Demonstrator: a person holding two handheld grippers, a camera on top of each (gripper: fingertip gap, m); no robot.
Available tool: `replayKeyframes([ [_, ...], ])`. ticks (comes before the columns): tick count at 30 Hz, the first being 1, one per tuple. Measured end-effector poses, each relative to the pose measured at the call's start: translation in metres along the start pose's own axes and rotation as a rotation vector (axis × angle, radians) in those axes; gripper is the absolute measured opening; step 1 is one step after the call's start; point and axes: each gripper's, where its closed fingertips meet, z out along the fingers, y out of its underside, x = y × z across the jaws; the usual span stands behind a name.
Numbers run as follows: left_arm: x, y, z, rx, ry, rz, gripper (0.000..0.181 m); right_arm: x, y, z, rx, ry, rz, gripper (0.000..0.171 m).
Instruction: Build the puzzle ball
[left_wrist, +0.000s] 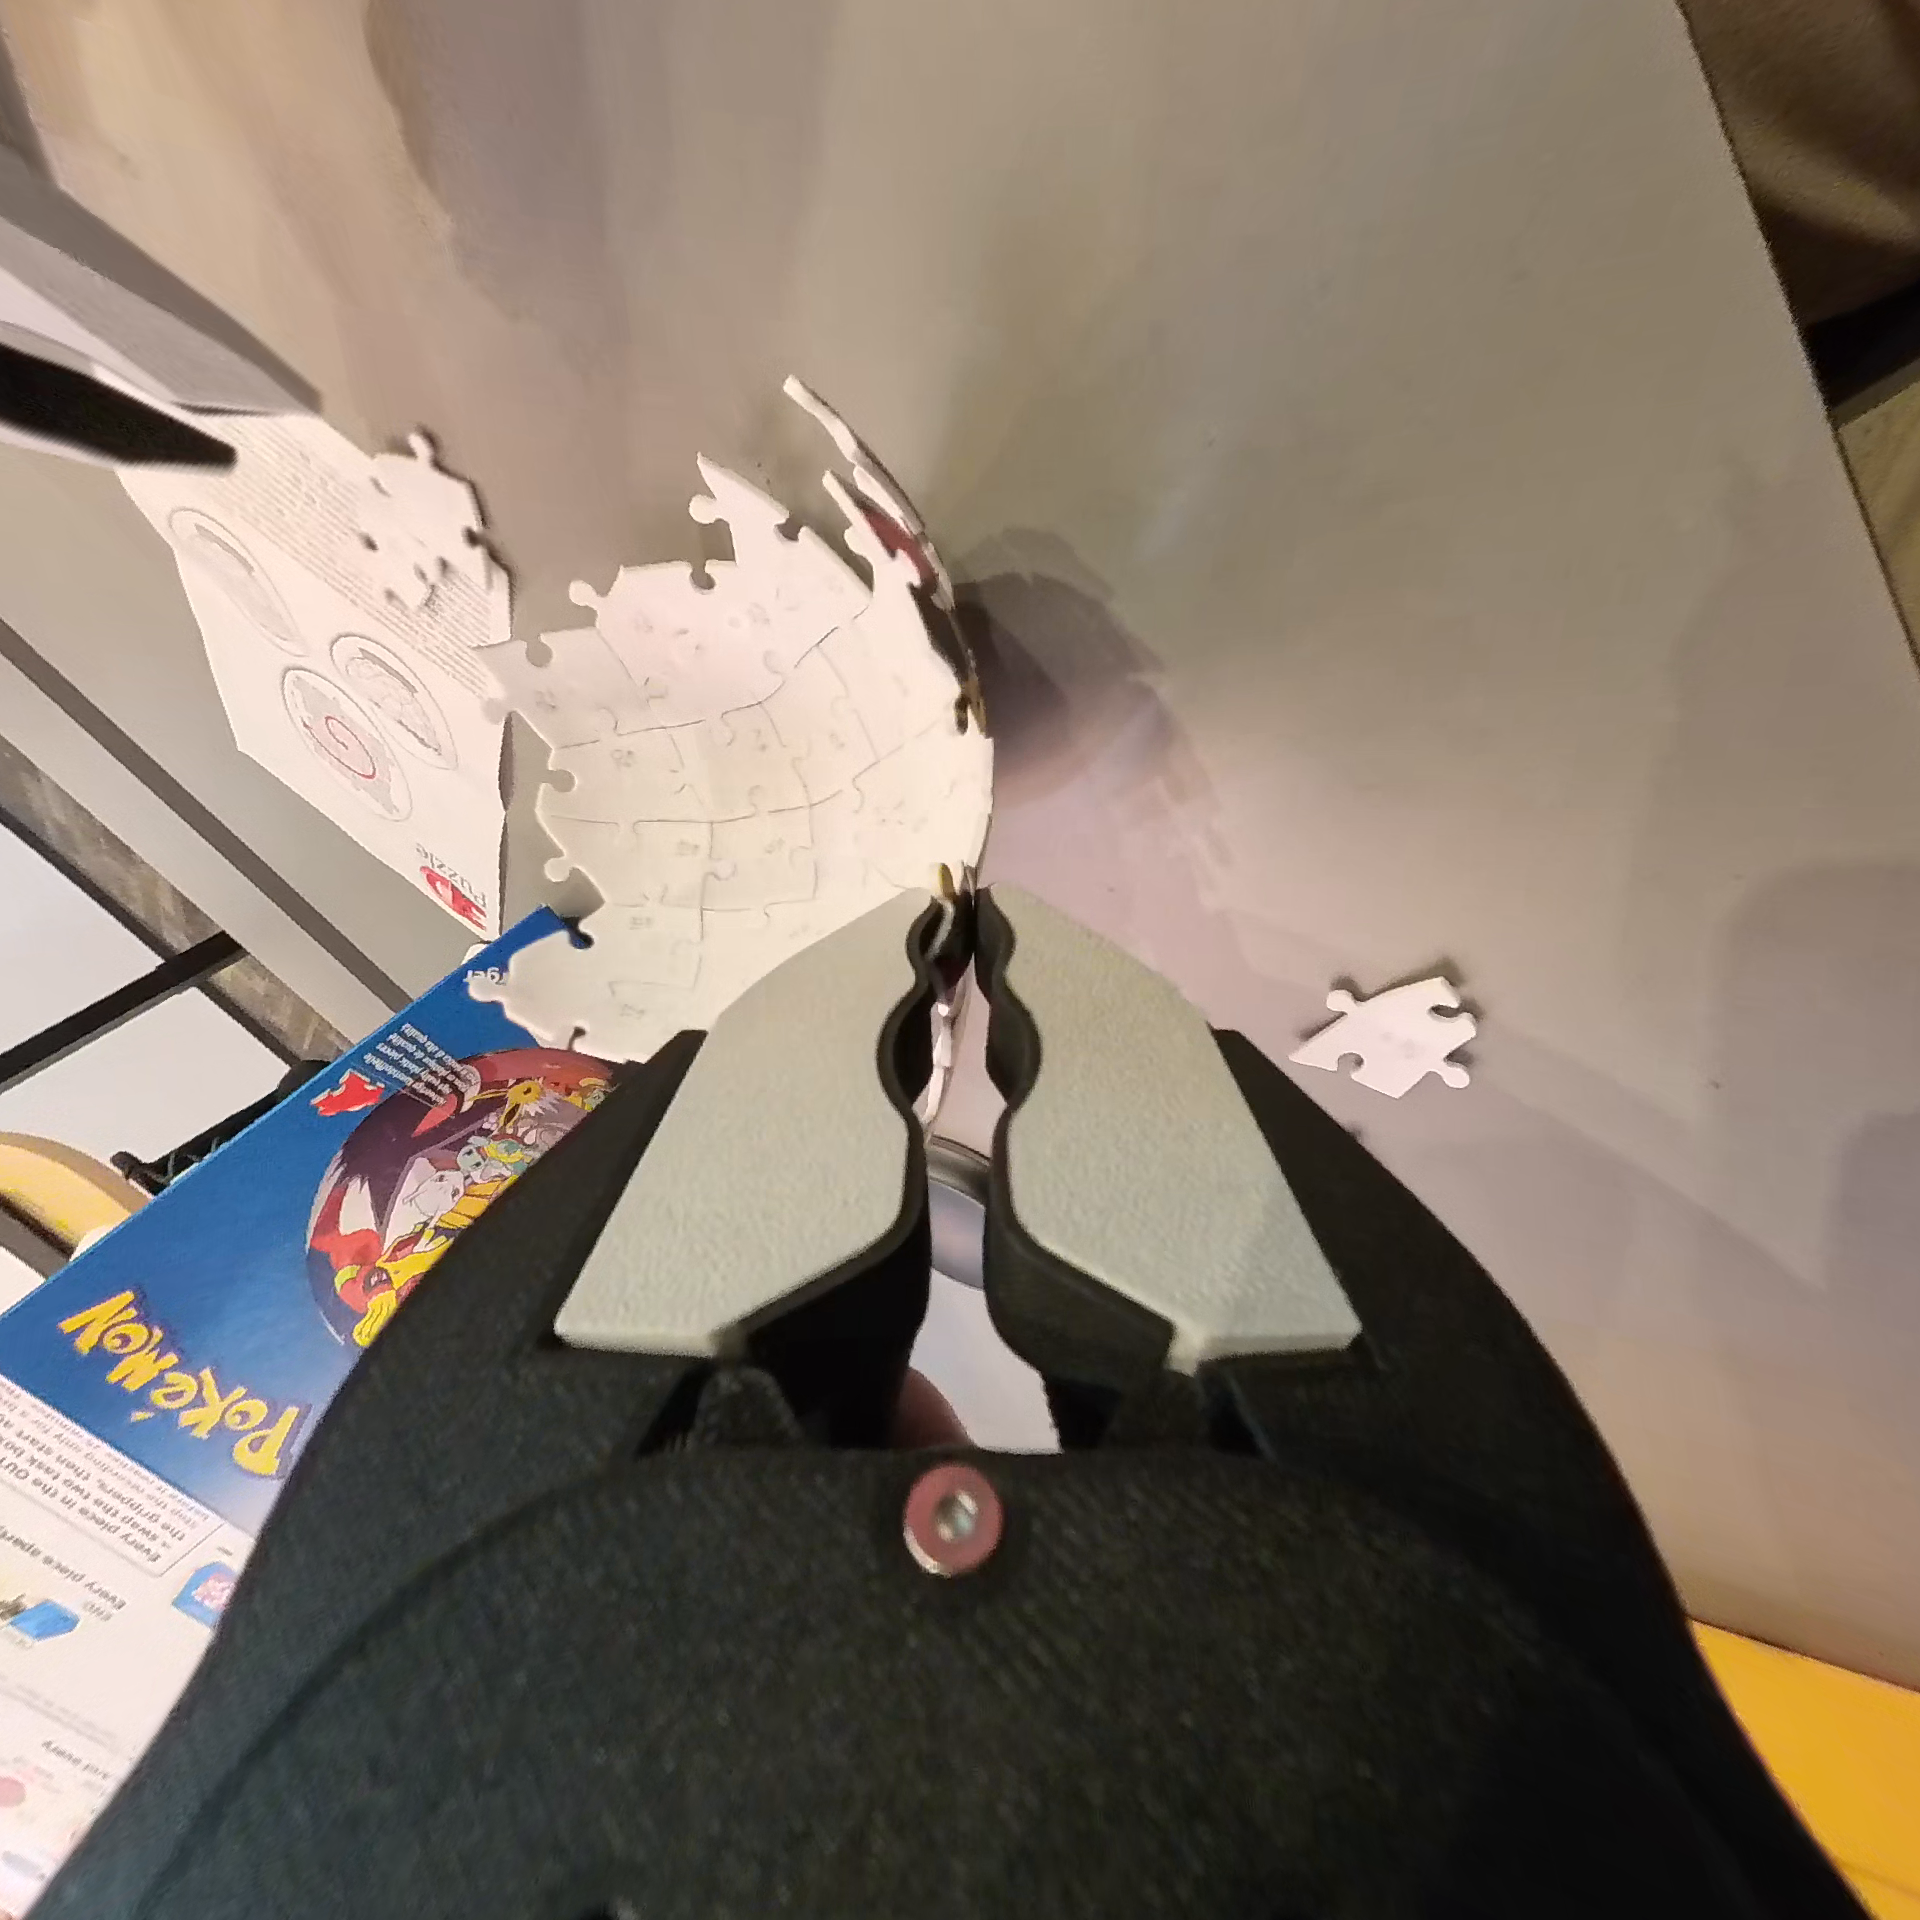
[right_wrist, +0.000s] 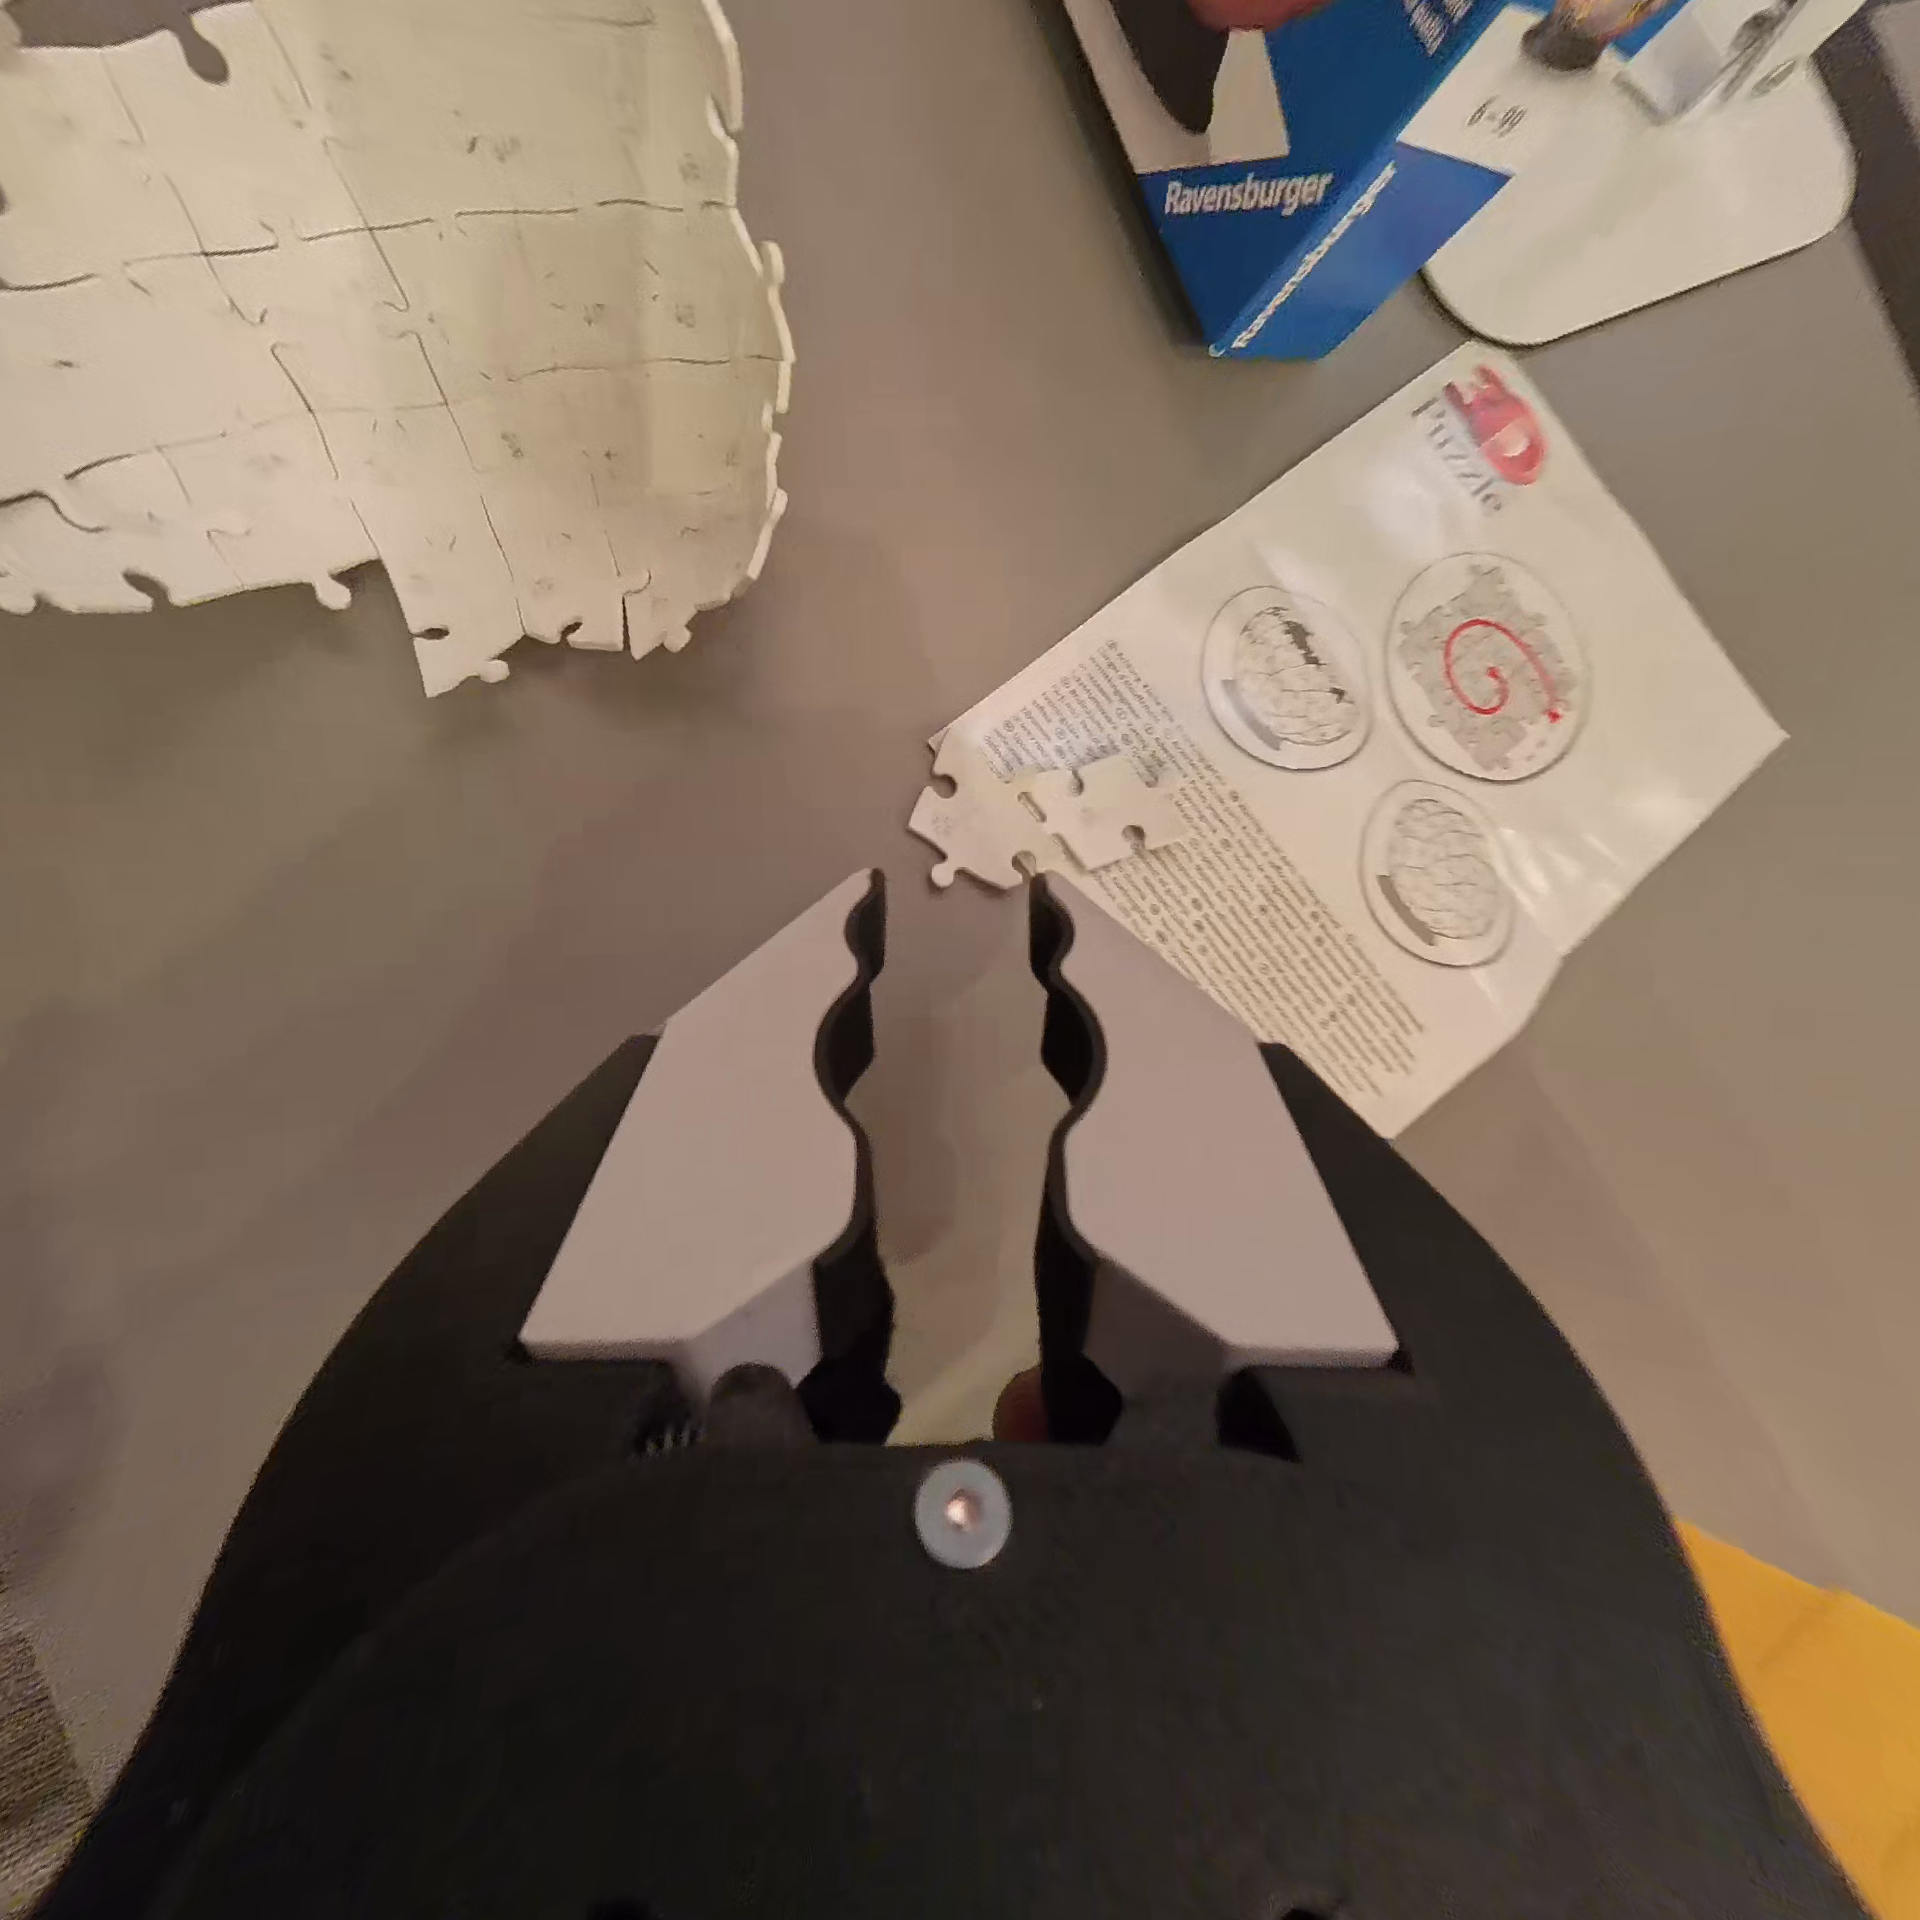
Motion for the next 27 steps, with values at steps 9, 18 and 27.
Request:
replayKeyframes([
  [9,0.002,0.005,0.001,-0.004,0.003,-0.01,0.004,0.014,0.008,0.037,-0.019,-0.076,0.151,0.023],
  [18,-0.001,0.006,0.001,0.002,-0.013,-0.021,0.004,0.009,0.008,0.036,0.022,-0.1,0.22,0.0],
  [27,0.001,0.005,0.001,0.002,-0.009,-0.024,0.004,-0.006,0.007,0.034,-0.038,-0.118,0.1,0.036],
])
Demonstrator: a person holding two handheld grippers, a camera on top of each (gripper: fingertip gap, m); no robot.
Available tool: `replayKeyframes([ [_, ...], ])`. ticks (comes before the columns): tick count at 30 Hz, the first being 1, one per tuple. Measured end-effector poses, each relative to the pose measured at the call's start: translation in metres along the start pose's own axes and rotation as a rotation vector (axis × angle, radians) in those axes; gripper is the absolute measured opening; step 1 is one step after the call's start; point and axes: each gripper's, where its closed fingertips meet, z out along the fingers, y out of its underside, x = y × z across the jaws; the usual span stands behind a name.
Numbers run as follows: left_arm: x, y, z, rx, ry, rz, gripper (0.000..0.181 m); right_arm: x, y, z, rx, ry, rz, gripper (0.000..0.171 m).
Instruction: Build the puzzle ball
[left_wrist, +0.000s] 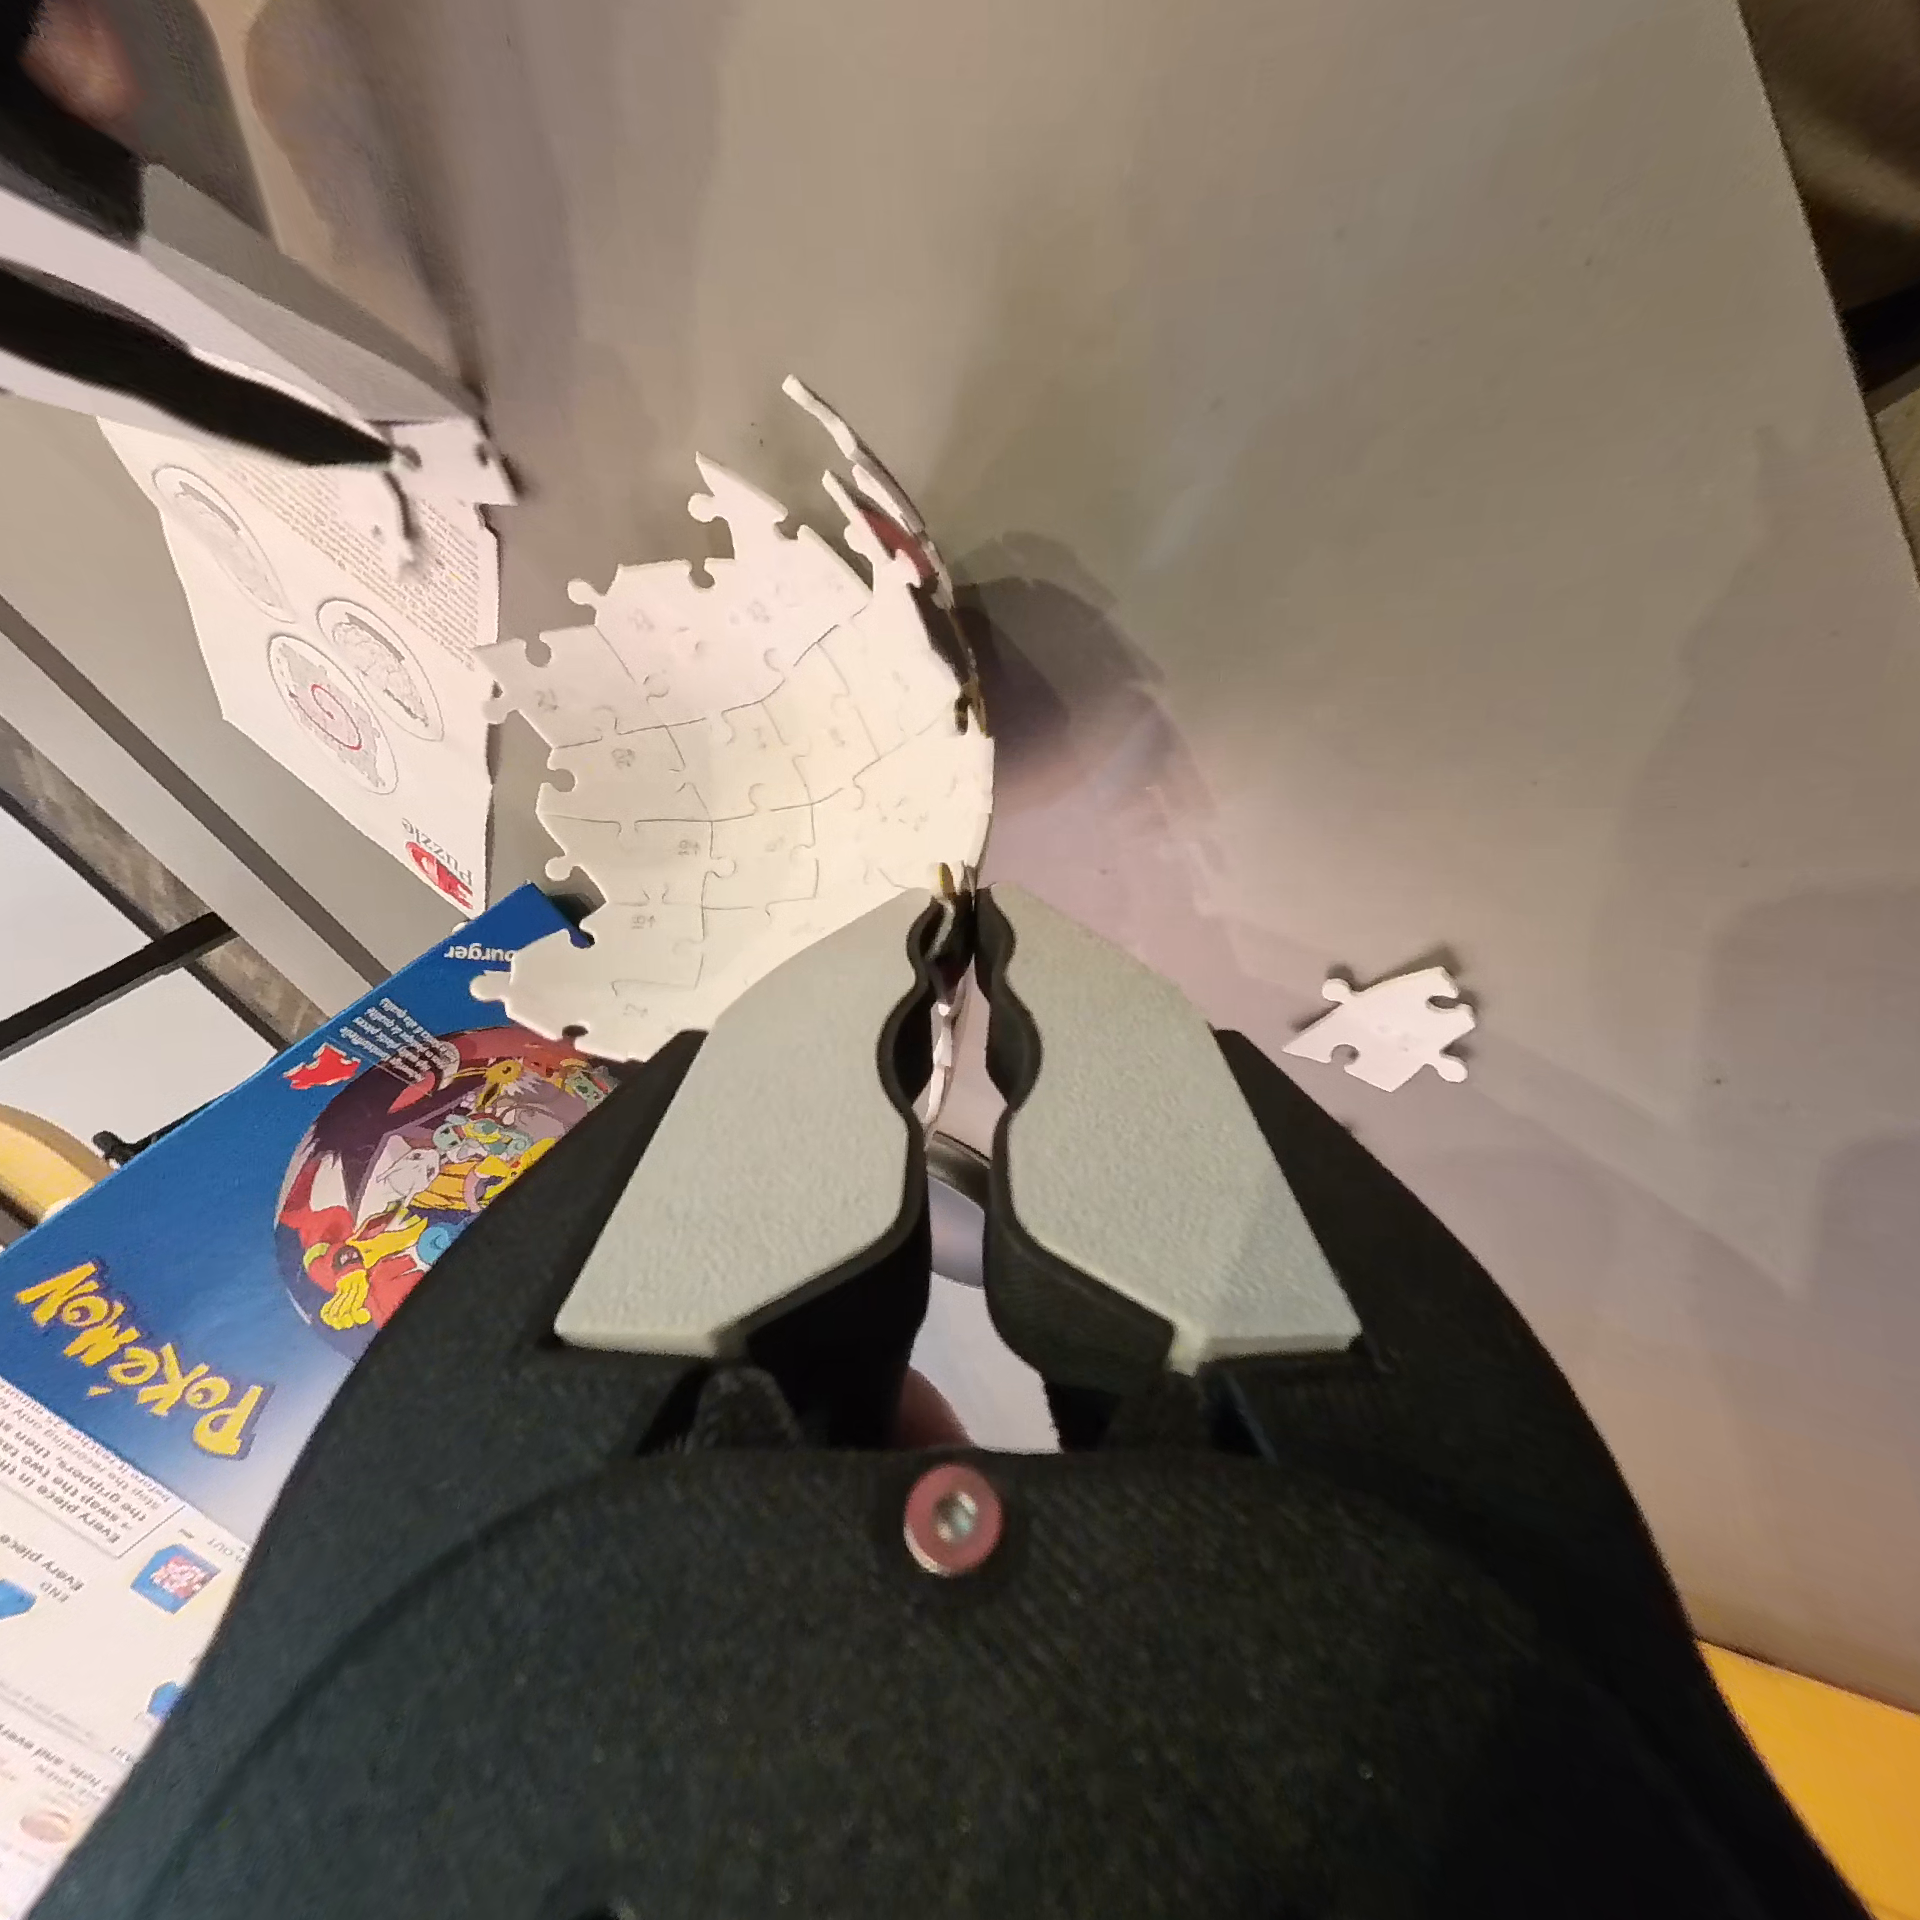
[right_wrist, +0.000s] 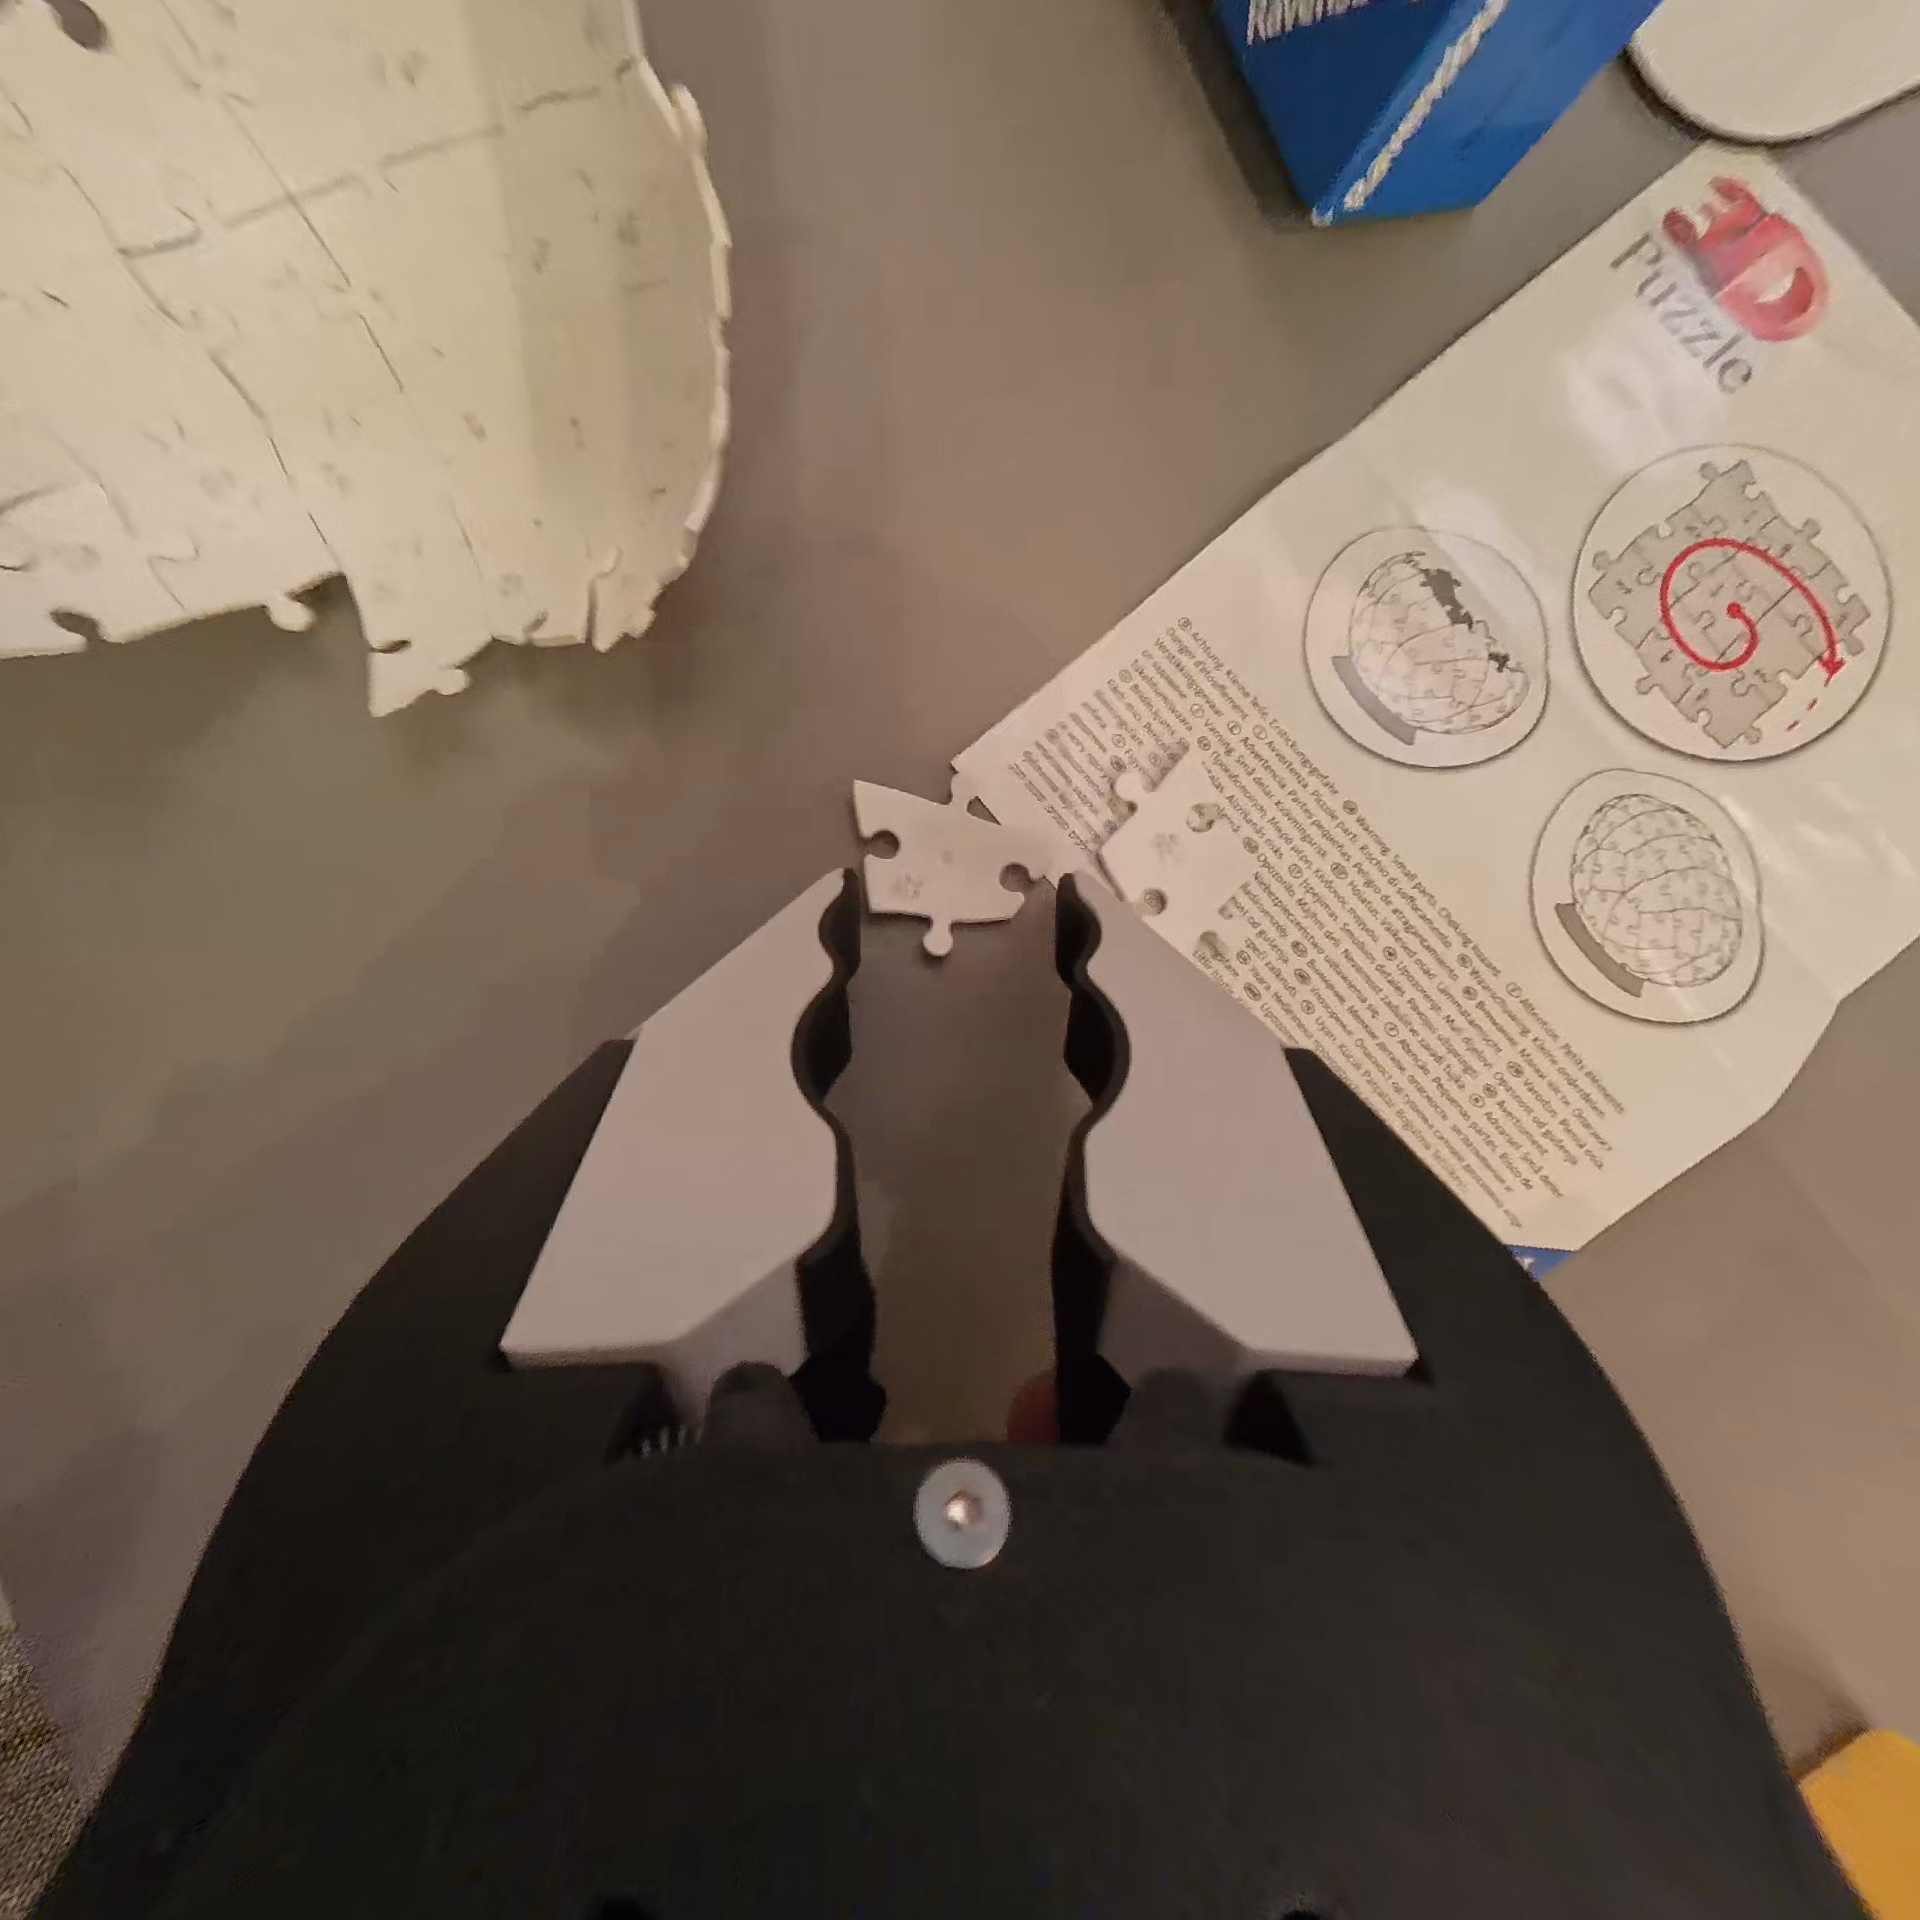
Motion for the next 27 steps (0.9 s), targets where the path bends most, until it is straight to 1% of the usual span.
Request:
replayKeyframes([
  [2,-0.001,-0.001,-0.001,0.004,-0.002,-0.004,0.004,-0.001,-0.002,0.003,0.016,-0.007,0.023,0.035],
  [3,-0.002,-0.002,-0.001,0.005,-0.004,-0.004,0.004,0.0,-0.003,0.004,0.023,-0.002,0.032,0.031],
  [9,-0.001,-0.001,0.0,0.002,-0.003,-0.007,0.004,-0.002,-0.007,0.004,0.054,-0.018,0.074,0.03],
  [12,-0.001,-0.001,-0.001,0.001,-0.005,-0.016,0.004,-0.006,-0.008,-0.005,0.082,-0.016,0.091,0.03],
  [16,-0.003,-0.001,-0.001,-0.01,-0.008,-0.025,0.004,-0.032,-0.022,-0.031,0.141,-0.044,0.132,0.03],
  [19,-0.006,-0.002,0.0,-0.032,-0.008,-0.019,0.004,-0.059,-0.031,-0.039,0.133,-0.053,0.162,0.03],
  [23,-0.011,-0.007,-0.002,-0.046,-0.006,-0.008,0.004,-0.088,-0.032,-0.029,0.09,-0.067,0.23,0.03],
  [27,-0.012,-0.012,-0.001,-0.06,-0.002,0.013,0.004,-0.097,-0.03,-0.012,0.077,-0.102,0.357,0.03],
])
